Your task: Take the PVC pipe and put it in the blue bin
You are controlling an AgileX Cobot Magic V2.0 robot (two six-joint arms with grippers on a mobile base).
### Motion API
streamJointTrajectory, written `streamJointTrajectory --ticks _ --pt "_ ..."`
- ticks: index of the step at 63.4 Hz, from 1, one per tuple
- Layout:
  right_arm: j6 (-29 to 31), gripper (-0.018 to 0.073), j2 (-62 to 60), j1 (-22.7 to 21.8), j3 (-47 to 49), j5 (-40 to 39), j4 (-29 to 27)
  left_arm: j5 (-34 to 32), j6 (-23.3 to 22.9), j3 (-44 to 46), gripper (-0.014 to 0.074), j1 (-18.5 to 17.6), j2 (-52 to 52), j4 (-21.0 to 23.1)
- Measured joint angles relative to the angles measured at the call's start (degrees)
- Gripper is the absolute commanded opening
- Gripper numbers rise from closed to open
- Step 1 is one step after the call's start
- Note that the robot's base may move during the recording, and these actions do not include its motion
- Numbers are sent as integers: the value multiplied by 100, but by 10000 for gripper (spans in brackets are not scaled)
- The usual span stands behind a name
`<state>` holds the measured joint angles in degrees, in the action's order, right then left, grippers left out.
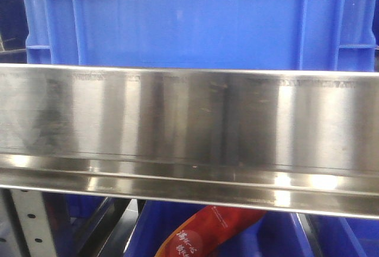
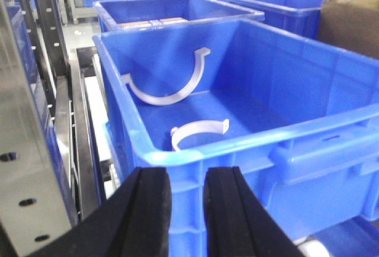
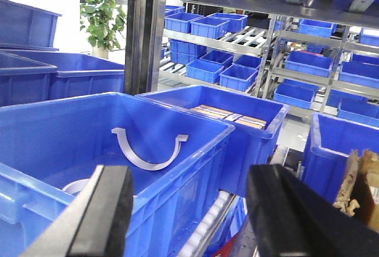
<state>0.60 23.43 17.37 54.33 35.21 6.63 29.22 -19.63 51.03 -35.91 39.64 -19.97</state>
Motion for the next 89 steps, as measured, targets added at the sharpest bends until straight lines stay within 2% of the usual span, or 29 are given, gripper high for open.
streamJointTrajectory --ticks 68,72,89 --pt "-16 309 0 0 0 0 -10 -94 -10 0 109 0 0 -12" --pt "-16 309 0 0 0 0 -10 -172 -10 0 109 115 0 -82" --pt "-16 309 0 0 0 0 -21 -723 -10 0 109 1011 -143 -176"
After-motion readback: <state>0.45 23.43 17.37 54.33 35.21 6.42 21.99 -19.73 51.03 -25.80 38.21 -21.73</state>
